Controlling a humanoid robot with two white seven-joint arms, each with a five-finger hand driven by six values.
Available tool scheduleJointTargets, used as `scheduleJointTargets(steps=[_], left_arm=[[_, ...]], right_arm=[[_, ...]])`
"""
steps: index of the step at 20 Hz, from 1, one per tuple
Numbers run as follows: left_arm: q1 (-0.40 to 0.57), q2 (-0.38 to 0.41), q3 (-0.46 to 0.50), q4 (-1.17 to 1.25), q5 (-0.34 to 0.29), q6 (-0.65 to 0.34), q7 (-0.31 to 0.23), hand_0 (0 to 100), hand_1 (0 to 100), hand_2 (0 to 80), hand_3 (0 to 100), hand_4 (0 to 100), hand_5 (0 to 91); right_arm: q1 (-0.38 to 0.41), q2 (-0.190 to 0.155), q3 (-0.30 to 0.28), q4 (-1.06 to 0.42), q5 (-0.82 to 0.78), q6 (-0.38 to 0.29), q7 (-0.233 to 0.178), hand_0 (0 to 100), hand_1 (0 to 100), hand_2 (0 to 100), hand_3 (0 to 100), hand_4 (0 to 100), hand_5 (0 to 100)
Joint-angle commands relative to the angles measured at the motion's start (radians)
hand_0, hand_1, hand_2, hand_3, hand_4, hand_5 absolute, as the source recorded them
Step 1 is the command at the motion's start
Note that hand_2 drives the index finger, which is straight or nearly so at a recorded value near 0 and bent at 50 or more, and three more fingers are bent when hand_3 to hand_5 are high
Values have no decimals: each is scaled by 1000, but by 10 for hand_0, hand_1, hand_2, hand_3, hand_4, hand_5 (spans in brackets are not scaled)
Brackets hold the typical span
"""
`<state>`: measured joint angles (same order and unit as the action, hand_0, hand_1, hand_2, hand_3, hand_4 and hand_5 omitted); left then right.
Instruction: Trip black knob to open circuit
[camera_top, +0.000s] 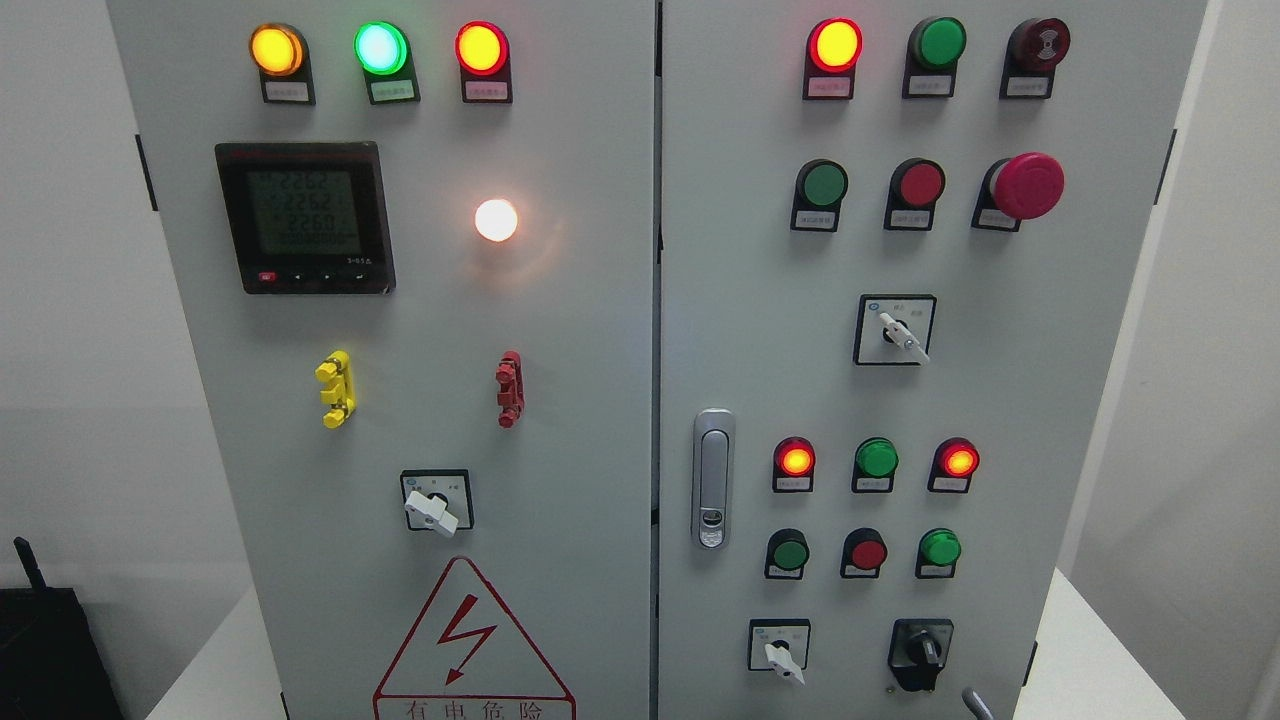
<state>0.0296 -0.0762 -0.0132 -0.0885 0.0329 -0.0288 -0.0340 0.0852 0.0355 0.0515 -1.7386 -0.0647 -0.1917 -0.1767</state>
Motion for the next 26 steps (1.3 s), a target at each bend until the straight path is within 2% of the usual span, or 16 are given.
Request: scheduleJointTargets(steps=[1, 26], left_arm=[[0, 0, 1, 1, 2, 0, 0, 120, 389, 0, 0, 0, 0], [-2, 0, 1, 1, 2, 1, 0, 120, 389, 0, 0, 0, 0]], right_arm=[[-15, 3, 5, -25, -1, -3, 8, 786, 939, 8, 1000, 980, 878], [-30, 21, 39, -18, 3, 8, 11, 783, 943, 27, 1000, 976, 876]])
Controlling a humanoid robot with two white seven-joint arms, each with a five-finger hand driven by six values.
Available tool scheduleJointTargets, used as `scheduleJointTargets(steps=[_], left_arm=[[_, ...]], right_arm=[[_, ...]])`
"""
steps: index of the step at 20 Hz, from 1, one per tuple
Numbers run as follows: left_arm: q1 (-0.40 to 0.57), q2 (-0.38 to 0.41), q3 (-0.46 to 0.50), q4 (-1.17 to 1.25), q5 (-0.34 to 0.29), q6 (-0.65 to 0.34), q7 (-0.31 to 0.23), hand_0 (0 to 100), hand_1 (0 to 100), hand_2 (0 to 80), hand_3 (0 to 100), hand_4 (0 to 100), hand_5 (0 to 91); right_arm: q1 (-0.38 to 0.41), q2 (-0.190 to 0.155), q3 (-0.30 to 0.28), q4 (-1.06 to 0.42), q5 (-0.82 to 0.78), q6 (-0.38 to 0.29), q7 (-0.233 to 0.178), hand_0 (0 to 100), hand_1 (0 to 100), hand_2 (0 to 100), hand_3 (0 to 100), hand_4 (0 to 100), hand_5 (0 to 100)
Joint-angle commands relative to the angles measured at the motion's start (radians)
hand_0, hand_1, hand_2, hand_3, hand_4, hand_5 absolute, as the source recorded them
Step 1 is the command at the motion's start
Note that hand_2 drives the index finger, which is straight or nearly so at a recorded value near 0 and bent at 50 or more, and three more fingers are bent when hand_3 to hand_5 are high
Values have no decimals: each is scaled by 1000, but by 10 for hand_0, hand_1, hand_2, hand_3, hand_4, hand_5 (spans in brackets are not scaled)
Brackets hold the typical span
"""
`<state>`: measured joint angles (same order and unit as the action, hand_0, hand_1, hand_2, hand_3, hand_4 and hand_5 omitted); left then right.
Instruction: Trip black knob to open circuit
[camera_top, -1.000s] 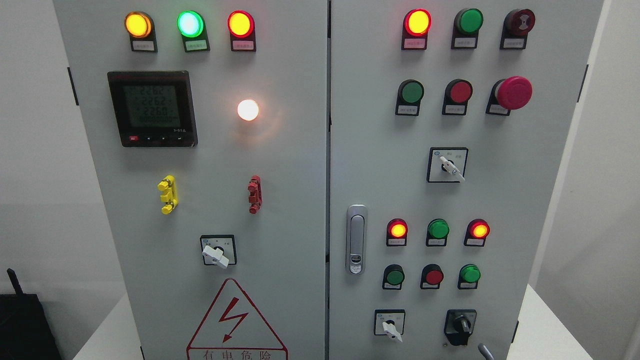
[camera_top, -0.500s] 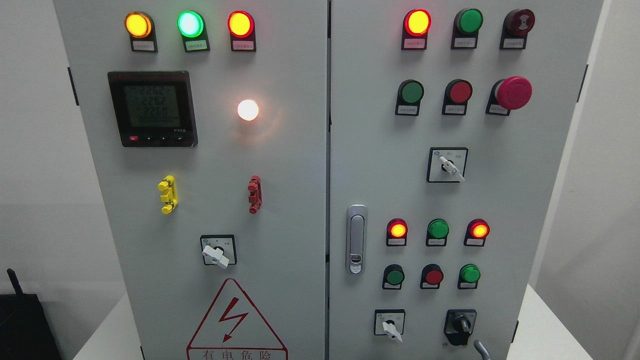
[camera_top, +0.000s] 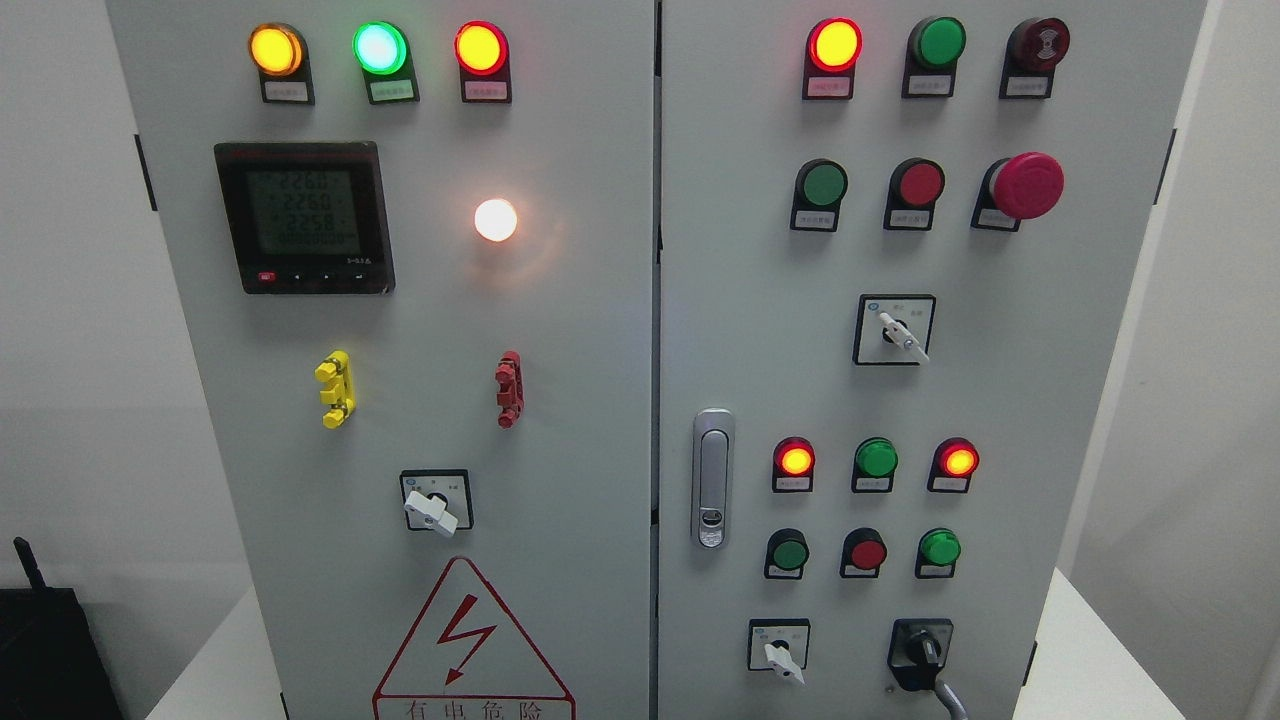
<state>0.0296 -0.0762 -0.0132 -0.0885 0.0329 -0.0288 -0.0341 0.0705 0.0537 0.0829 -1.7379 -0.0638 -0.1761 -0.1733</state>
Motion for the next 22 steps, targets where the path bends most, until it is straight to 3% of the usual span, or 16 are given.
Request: scheduleJointTargets(steps=[1, 22], left_arm=[[-2, 0, 1, 1, 2, 1, 0, 120, 389, 0, 0, 0, 0], [0, 0, 1, 1, 2, 1, 0, 120, 389, 0, 0, 0, 0]], right_arm=[[-18, 3, 8, -19, 4, -8, 8, 783, 942, 27, 1000, 975, 875], [-29, 26, 41, -19, 10, -6, 8, 781, 945, 35, 1000, 972, 874]])
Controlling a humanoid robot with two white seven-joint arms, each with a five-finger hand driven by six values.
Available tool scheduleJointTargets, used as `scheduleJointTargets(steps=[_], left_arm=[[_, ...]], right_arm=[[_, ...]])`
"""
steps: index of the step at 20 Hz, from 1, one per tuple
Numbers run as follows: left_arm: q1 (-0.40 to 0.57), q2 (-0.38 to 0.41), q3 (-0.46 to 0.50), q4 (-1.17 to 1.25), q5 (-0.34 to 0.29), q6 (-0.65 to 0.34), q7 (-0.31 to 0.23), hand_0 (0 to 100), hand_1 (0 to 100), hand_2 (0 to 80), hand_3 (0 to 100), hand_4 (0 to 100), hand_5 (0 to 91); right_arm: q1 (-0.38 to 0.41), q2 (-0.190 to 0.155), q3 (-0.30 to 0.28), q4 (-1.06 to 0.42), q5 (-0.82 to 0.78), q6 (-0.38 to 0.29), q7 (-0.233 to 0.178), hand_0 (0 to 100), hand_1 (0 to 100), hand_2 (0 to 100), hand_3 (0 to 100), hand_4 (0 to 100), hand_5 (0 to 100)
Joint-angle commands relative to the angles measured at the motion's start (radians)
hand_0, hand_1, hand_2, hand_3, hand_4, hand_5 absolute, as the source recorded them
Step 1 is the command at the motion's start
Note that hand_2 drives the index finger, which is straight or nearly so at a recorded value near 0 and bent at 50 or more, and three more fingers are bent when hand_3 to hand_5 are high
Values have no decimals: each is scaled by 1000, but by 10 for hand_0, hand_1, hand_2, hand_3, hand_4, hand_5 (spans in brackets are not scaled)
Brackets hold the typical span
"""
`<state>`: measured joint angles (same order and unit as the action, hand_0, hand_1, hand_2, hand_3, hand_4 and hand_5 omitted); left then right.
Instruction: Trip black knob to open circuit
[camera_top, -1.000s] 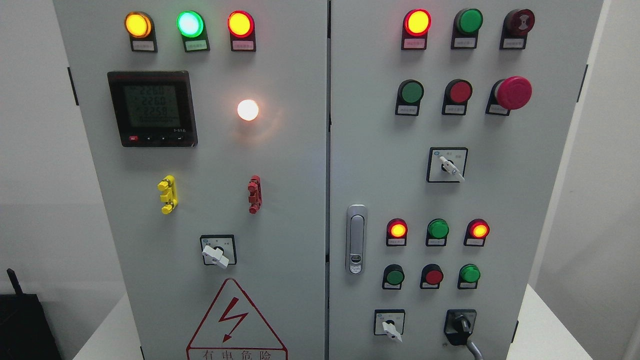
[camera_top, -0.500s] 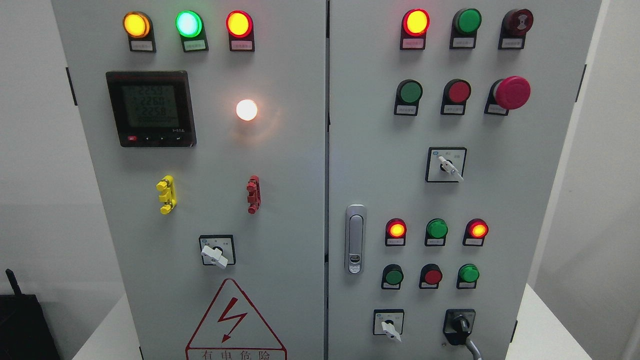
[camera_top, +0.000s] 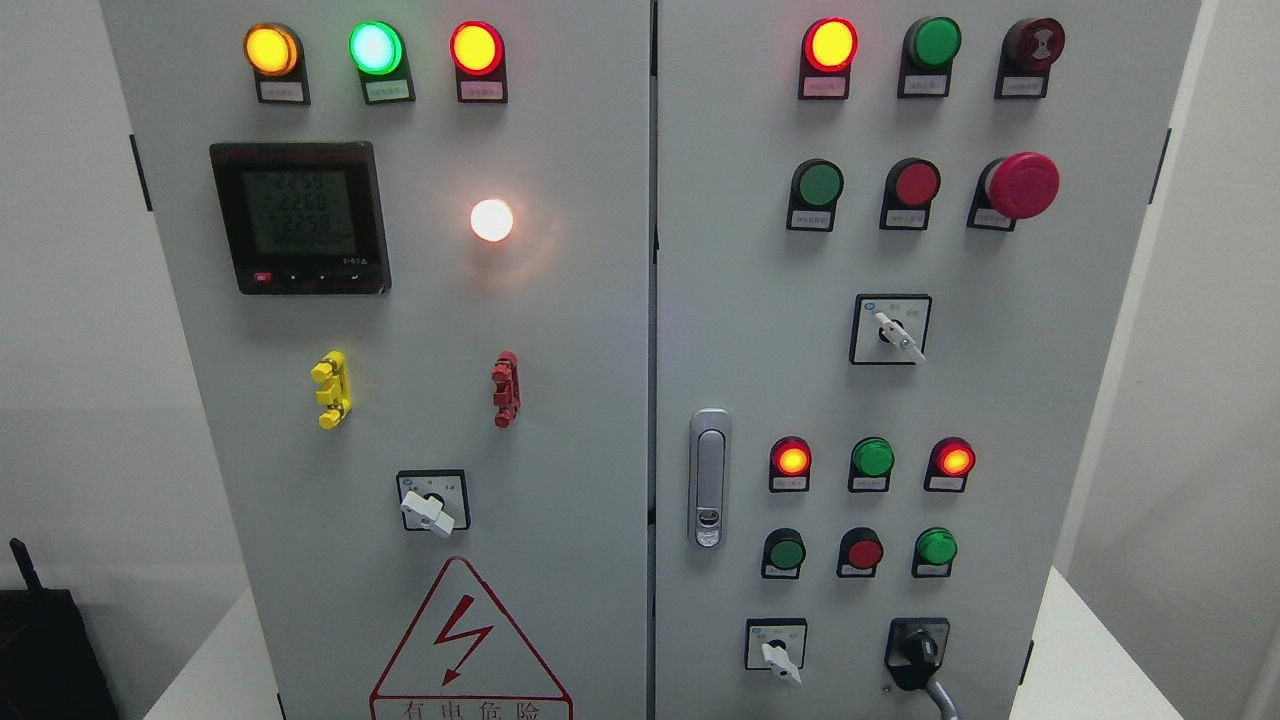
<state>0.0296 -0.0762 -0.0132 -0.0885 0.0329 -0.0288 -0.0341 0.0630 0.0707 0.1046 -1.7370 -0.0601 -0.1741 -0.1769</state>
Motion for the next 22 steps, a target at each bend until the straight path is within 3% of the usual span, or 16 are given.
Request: scheduleJointTargets(steps=[1, 22], left_arm=[[0, 0, 1, 1, 2, 1, 0, 120, 389, 0, 0, 0, 0], [0, 0, 1, 1, 2, 1, 0, 120, 389, 0, 0, 0, 0]], right_arm=[[-22, 11, 21, -19, 6, -8, 11, 781, 945, 35, 1000, 972, 874], [-37, 38, 49, -27, 25, 7, 11, 780, 948, 39, 1000, 970, 872]])
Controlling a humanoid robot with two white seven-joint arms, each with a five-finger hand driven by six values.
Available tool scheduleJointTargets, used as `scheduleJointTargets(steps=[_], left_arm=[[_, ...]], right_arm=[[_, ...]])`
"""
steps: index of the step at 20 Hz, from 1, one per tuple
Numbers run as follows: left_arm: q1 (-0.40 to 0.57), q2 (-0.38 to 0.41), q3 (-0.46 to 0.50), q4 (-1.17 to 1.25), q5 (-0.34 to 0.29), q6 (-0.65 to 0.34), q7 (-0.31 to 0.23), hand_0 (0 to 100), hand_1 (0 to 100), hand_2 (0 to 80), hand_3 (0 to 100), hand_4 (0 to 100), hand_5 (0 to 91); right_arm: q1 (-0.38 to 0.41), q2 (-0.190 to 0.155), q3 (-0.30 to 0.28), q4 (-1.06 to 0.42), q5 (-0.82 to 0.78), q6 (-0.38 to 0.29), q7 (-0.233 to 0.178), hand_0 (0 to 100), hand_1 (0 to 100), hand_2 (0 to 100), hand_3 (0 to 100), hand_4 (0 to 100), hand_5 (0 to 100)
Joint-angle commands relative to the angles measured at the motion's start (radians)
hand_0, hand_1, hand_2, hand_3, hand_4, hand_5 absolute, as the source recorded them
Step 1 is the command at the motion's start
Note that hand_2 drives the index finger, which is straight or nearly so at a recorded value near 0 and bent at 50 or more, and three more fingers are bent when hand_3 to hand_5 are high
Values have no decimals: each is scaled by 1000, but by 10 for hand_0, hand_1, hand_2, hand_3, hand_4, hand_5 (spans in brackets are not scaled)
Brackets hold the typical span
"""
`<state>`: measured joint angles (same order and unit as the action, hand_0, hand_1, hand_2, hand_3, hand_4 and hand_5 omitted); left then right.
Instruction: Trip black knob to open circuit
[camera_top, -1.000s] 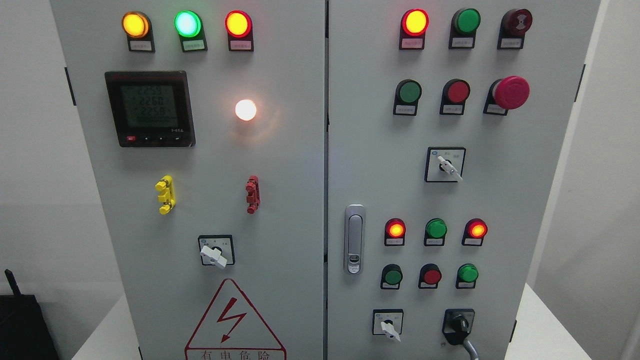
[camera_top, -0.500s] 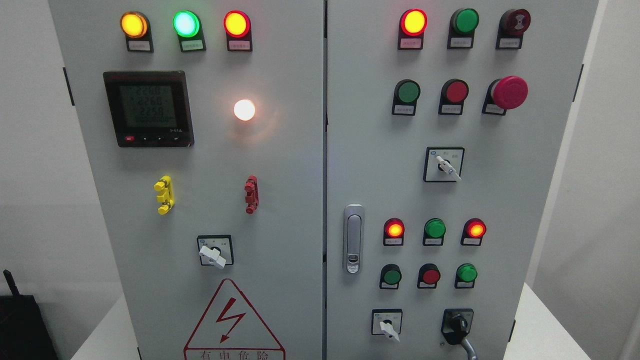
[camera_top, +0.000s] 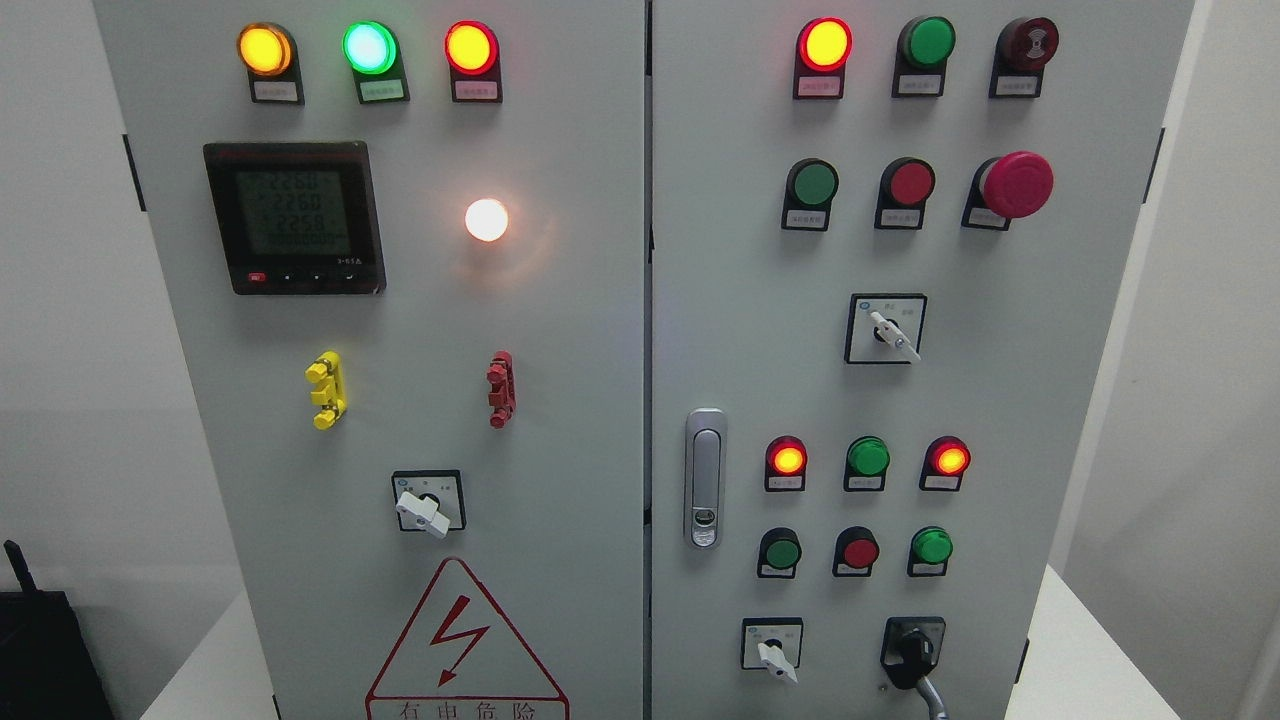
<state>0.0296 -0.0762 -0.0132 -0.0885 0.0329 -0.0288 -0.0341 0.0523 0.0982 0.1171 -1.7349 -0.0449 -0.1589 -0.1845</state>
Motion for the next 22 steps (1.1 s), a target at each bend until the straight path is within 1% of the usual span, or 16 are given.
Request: scheduleJointTargets(steps=[1, 22], left_arm=[[0, 0, 1, 1, 2, 1, 0, 120, 389, 0, 0, 0, 0], [0, 0, 1, 1, 2, 1, 0, 120, 389, 0, 0, 0, 0]], right_arm=[[-26, 11, 36, -28, 10, -8, 19, 780, 948, 40, 1000, 970, 872], [-38, 14, 58, -29, 16, -8, 17, 780, 951, 41, 1000, 970, 871]])
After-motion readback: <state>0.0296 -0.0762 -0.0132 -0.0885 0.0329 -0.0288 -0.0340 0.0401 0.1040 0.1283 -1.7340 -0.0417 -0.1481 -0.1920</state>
